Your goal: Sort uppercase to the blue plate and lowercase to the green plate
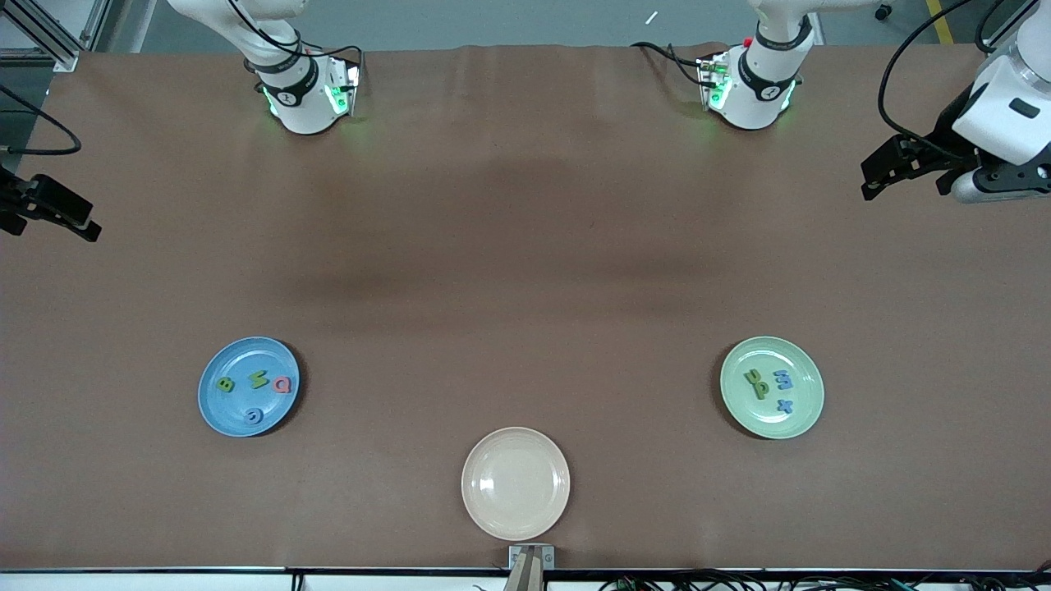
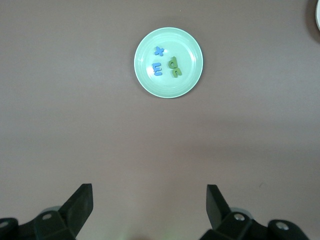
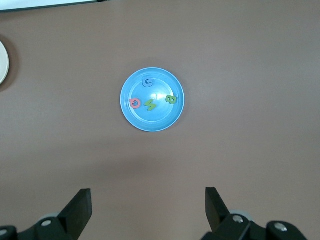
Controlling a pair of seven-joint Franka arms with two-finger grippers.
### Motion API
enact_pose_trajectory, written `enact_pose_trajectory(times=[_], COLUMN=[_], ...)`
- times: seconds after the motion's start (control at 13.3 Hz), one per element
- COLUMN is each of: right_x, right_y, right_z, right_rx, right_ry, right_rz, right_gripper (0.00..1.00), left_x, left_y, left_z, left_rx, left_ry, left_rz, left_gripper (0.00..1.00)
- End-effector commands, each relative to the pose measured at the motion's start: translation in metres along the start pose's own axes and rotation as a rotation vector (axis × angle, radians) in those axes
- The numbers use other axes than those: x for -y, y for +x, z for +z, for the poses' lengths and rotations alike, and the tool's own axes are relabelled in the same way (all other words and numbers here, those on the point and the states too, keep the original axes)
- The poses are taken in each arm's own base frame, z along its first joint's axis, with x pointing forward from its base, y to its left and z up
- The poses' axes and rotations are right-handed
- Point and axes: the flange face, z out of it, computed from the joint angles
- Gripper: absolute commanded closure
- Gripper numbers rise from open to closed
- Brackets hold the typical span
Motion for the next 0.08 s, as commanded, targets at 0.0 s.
enact_pose_trajectory(times=[0.0], right_x=[-0.0040], right_y=[-0.0021], right_z=[0.0006], right_rx=[-0.004], right_ry=[0.003], right_rz=[0.005], right_gripper=[0.00], left_x=[-0.0061], left_y=[-0.0017], left_z=[-0.0075], left_rx=[-0.009], left_ry=[-0.005], left_rz=[0.008], left_gripper=[0.00])
